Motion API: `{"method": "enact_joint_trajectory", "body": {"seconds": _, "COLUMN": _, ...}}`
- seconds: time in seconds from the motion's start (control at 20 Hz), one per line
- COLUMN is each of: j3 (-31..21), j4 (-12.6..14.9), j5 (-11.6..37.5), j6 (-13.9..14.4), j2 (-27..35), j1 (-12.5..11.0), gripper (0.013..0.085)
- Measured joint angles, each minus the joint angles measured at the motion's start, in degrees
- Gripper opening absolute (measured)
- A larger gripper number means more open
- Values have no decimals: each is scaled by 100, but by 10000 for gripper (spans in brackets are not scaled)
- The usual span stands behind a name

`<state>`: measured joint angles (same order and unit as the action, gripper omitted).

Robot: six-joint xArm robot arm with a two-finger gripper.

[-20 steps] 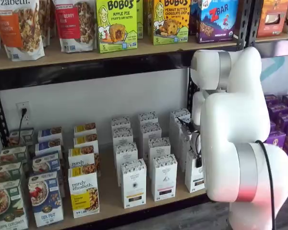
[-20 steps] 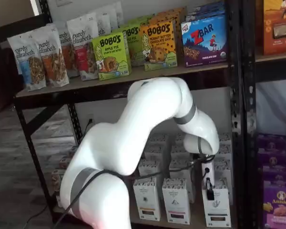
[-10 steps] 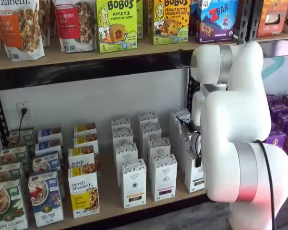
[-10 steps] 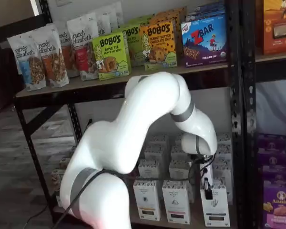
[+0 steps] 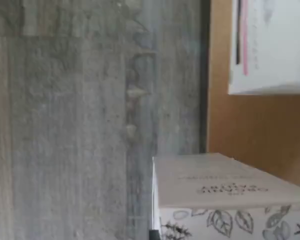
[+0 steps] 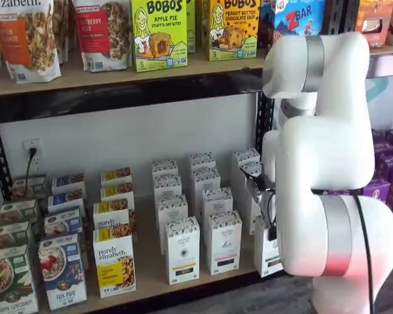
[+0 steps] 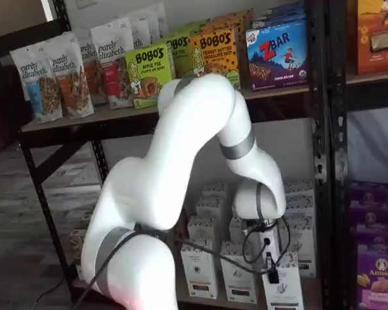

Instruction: Pick up the white box with a green strip in the middle, on the bottom shelf, the sixth box from the left

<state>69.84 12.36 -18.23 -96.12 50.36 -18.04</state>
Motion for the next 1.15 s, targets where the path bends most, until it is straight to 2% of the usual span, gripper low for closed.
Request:
{"method": "enact_joint_trajectory", "body": {"seconds": 0.1, "j3": -455, "j4": -24, "j5": 160, "j6": -4, "j2": -292, "j1": 12, "gripper": 530}}
{"method": "enact_joint_trajectory", "body": {"seconds": 0.45, "j3": -1607, "j4": -367, "j5": 373, "j6": -235, "j2": -1199, "j1": 101, "gripper": 530}}
{"method": "enact_joint_trajectory", "body": {"seconds": 0.7, "j3": -2526, "j4": -560, "j5": 354, "j6": -278, "j2": -2101, "j1": 243, "gripper": 530}}
{"method": "enact_joint_trajectory", "body": {"seconds": 0.9, "j3": -3067, "j4": -804, "j5": 265, "j6": -415, "j2": -2734, "j1": 341, "gripper": 530}}
{"method": "enact_joint_trajectory", "body": {"seconds": 1.0, "j3": -3303, "j4": -788, "j5": 195, "j6": -370, "j2": -3051, "j1": 368, "gripper": 530}}
{"method": "enact_joint_trajectory", "body": {"seconds": 1.1, "j3": -3502, "j4": -601, "j5": 185, "j6": -192, "j2": -3304, "j1": 370, "gripper": 530}}
{"method": "enact_joint_trajectory", "body": {"seconds": 1.15, "j3": -3600, "j4": -601, "j5": 140, "j6": -185, "j2": -3447, "j1": 375, "gripper": 530}}
